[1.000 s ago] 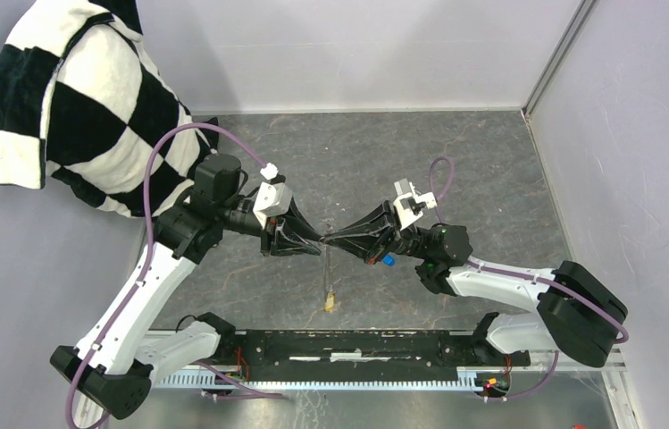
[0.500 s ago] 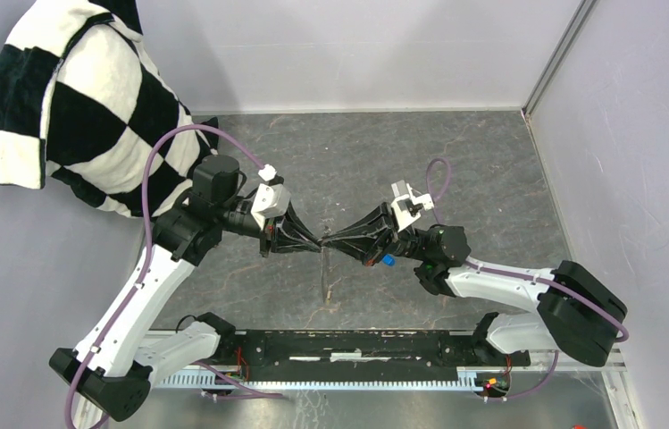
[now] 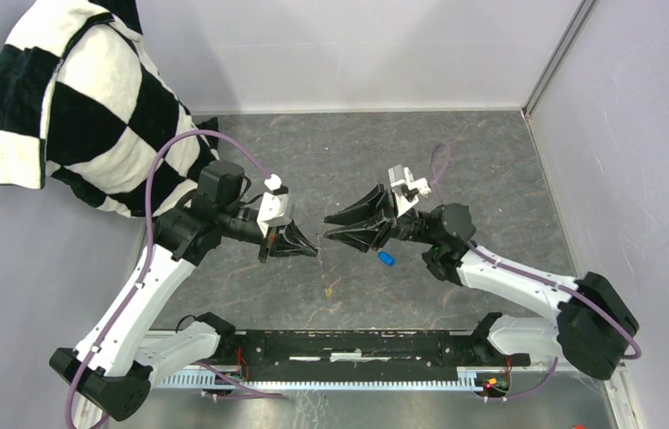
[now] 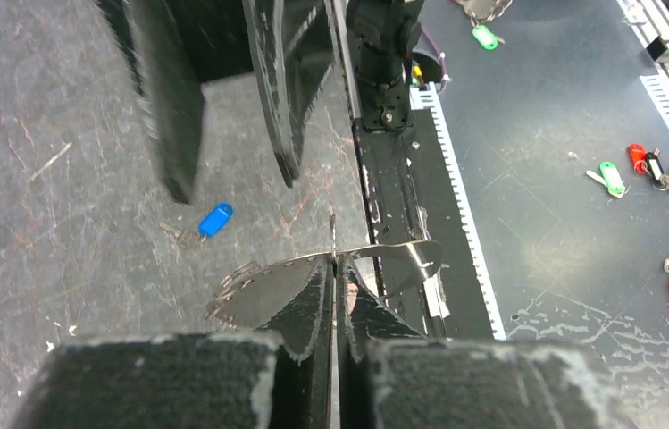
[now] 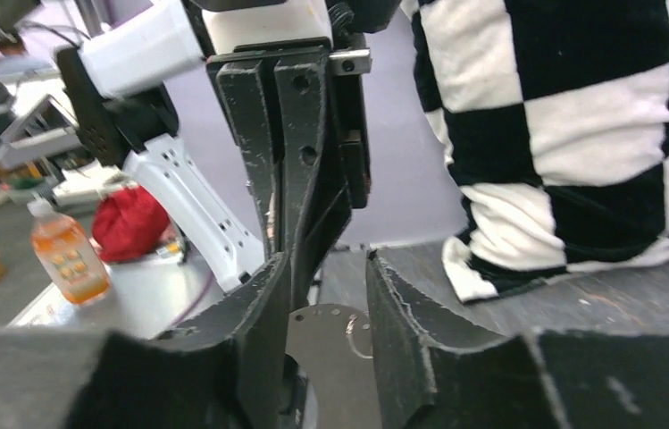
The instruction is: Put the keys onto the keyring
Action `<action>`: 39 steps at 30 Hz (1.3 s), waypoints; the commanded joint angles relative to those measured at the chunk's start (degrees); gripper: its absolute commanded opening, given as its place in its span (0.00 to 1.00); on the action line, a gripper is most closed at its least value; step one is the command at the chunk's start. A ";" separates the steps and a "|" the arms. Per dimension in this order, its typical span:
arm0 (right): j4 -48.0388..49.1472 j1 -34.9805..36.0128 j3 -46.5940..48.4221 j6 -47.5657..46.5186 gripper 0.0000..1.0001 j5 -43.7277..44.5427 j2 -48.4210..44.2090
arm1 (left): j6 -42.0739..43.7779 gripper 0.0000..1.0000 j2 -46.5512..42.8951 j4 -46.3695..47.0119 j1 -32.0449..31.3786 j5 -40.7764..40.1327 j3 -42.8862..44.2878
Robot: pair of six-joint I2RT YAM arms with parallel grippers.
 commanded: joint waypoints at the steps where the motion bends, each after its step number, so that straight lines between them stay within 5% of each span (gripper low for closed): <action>1: -30.00 -0.99 9.82 -18.40 0.45 -6.70 -5.22 | 5.82 0.02 0.41 -3.99 -0.23 -1.78 2.90; 5: -48.91 -0.91 17.49 -28.44 0.47 -8.91 -4.16 | 6.79 0.02 0.91 -4.02 -0.24 -3.00 3.39; 10: -60.64 -0.22 23.62 -35.97 0.43 -8.08 -1.89 | 8.61 0.02 1.82 -4.17 -0.21 -6.17 4.06; 26: -68.35 3.94 30.10 -41.36 0.24 -2.90 1.59 | 9.08 0.02 2.41 -4.25 -0.40 -8.00 4.82; 39: -79.95 3.09 36.81 -46.63 0.41 7.13 0.32 | 9.17 0.02 1.47 -4.26 -0.60 -8.81 3.46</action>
